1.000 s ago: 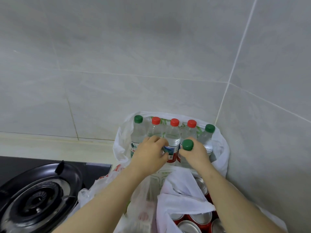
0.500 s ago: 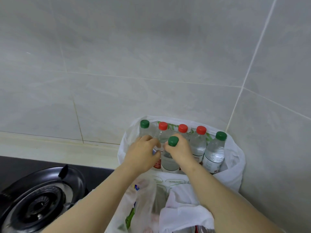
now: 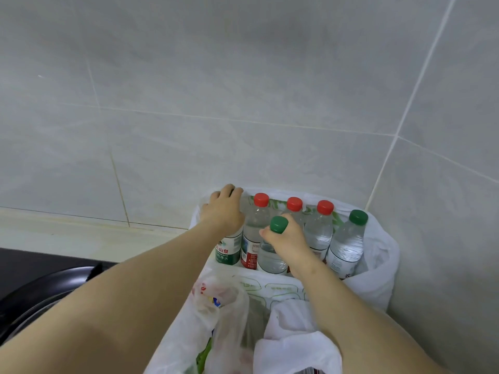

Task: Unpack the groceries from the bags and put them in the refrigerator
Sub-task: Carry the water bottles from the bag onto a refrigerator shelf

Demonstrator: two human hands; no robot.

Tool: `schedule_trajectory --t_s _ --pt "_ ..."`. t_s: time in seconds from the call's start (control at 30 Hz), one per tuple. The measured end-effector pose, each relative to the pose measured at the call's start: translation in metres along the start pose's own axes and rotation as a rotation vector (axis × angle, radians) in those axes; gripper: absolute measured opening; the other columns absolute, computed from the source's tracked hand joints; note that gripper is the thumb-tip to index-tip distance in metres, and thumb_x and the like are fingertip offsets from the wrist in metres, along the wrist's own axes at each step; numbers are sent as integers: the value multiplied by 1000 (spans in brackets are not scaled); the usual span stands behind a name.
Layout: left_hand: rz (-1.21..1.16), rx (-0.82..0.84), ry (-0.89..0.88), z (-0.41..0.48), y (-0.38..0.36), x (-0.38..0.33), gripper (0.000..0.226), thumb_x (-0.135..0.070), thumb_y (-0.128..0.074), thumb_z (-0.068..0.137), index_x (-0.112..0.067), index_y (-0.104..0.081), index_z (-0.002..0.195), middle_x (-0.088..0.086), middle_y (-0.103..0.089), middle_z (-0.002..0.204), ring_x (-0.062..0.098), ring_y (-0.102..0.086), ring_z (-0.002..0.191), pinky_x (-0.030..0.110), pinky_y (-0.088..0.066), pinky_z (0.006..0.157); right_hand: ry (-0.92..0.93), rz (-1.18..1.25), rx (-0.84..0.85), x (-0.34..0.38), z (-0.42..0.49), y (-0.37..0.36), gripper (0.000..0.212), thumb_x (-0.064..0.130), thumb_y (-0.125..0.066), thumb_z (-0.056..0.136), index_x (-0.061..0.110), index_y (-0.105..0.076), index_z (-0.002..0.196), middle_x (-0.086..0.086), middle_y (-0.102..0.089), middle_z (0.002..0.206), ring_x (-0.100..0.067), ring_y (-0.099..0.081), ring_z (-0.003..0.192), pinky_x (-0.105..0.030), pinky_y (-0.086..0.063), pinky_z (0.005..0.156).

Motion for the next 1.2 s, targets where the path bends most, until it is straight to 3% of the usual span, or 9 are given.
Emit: schedule_trajectory --t_s 0.13,0.27,0.37,0.5,0.57,0.67,0.8,0.93,1.2 --pt "-78 -76 -36 -3 -3 3 47 -8 -42 90 -18 -39 136 1 -33 141 25 -42 120 38 -45 92 -17 7 15 -1 1 1 18 10 -61 87 20 -46 90 -4 -57 92 -7 -52 71 -12 -39 52" --pt "-186 -158 -40 -18 -4 10 38 -13 -47 90 -20 -48 127 1 -45 126 21 -53 102 31 -47 76 -8 4 19 -2 -1 0 19 10 -61 86 21 -46 87 -4 -57 92 -8 -52 72 -17 -42 60" --pt "-331 -168 -27 -31 -5 16 42 -19 -58 86 -22 -49 126 1 -54 114 19 -54 99 28 -44 78 -6 1 12 -3 -1 0 21 9 -62 85 23 -46 84 -5 -57 92 -12 -53 78 -23 -44 69" --pt "-556 -8 46 -43 -15 22 43 -23 -72 78 -24 -56 118 -4 -60 102 18 -57 96 26 -45 84 -6 3 12 -4 0 0 22 10 -62 85 25 -46 84 -3 -57 91 -15 -53 84 -26 -43 75" --pt "-518 133 46 -48 -27 20 36 -28 -74 77 -22 -60 110 -5 -62 96 15 -57 94 23 -43 82 -6 7 14 -4 -1 0 23 9 -62 85 25 -45 84 -1 -56 89 -12 -51 81 -22 -42 69" --pt "-471 130 31 -50 -30 16 35 -35 -73 77 -18 -63 104 0 -66 97 17 -59 92 28 -47 82 -11 5 18 -4 -3 1 23 9 -61 85 25 -45 84 0 -55 88 -10 -51 79 -21 -41 67" --pt "-557 52 93 -49 -22 15 28 -32 -76 75 -14 -65 93 0 -65 85 17 -58 83 26 -46 73 -17 1 16 -6 -3 1 23 10 -62 84 25 -46 84 1 -55 87 -14 -53 83 -24 -43 70" --pt "-671 100 127 -54 -22 8 28 -28 -78 72 -9 -66 89 -1 -60 79 12 -52 71 21 -43 64 -39 16 31 -9 -1 0 24 8 -62 83 26 -46 86 0 -56 87 -22 -59 92 -38 -50 87" --pt "-766 44 237 -58 -21 12 22 -24 -72 77 -8 -63 90 -2 -55 72 11 -49 65 23 -41 55 -88 -25 43 -15 -4 1 13 15 -62 79 23 -52 82 2 -57 79 -21 -58 86 -31 -47 81"
Point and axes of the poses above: each hand's wrist, its own z-axis towards the middle knuckle, its own y-axis out of the back of the hand, x = y × z, the point moved 6 cm from there along z, towards the middle knuckle
